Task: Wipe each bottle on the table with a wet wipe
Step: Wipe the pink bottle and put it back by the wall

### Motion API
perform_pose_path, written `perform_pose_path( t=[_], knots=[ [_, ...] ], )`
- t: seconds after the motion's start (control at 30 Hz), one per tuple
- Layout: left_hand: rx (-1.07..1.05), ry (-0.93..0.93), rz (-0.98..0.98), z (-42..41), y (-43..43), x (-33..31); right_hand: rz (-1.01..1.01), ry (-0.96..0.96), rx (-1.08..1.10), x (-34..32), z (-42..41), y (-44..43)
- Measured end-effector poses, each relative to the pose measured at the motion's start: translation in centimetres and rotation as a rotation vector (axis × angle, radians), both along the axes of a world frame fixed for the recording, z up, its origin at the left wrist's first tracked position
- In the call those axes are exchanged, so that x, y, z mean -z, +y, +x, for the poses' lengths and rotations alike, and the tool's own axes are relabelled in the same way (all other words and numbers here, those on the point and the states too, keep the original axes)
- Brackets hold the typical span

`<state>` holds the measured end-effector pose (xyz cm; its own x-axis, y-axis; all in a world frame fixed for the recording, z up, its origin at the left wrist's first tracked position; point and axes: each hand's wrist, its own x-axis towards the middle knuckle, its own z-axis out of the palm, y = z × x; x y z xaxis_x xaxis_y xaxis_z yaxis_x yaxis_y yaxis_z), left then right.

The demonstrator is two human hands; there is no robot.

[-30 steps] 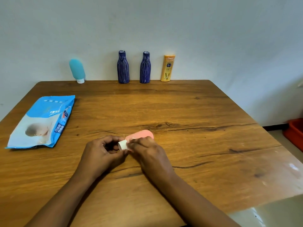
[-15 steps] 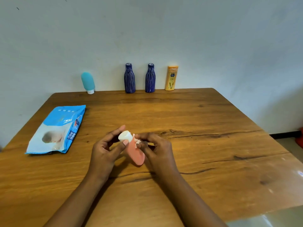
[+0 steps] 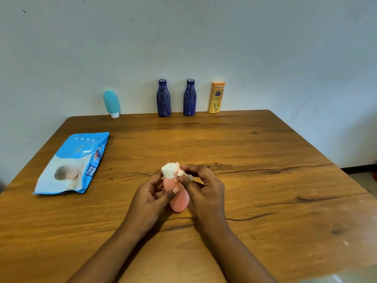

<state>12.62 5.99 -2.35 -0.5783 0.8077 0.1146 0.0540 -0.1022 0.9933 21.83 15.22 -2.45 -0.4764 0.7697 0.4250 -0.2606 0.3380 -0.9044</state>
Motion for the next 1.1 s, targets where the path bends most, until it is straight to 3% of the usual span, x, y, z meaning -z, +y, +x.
perform_pose_path(
  t=[0.13,0.2,0.27,0.5,0.67,0.83,0.93,1.0,1.1],
  knots=[
    [-0.036,0.140,-0.012,0.0,-0.1,-0.1,0.736,-0.072,-0.022,-1.1,-0.3,0.9],
    [-0.044,0.156,-0.026,-0.1,-0.2,-0.1,0.909,-0.126,-0.016,-0.8,-0.3,1.8],
    [-0.046,0.134,-0.052,-0.1,-0.2,0.0,0.793,-0.129,0.003,-0.3,-0.2,2.4],
    [-0.054,-0.067,-0.123,-0.5,0.1,0.1,-0.078,-0.086,-0.111,-0.5,-0.3,2.1],
    [0.026,-0.256,-0.089,-0.9,-0.2,-0.6,-0.297,-0.035,-0.239,-1.4,-0.2,2.5],
    [0.201,-0.470,-0.004,-1.1,-0.4,-0.4,-0.319,-0.036,-0.303,-2.6,-0.1,3.6],
    [0.139,-0.506,0.035,-1.3,-0.2,-0.4,-0.379,0.051,-0.330,-2.7,0.1,2.9],
    [0.080,-0.477,0.075,-1.5,0.0,-0.4,-0.174,0.001,-0.237,-2.7,0.3,2.1],
    [-0.018,-0.339,0.083,-1.1,-0.1,-0.8,0.374,-0.069,-0.005,-2.1,0.5,1.1]
  ],
)
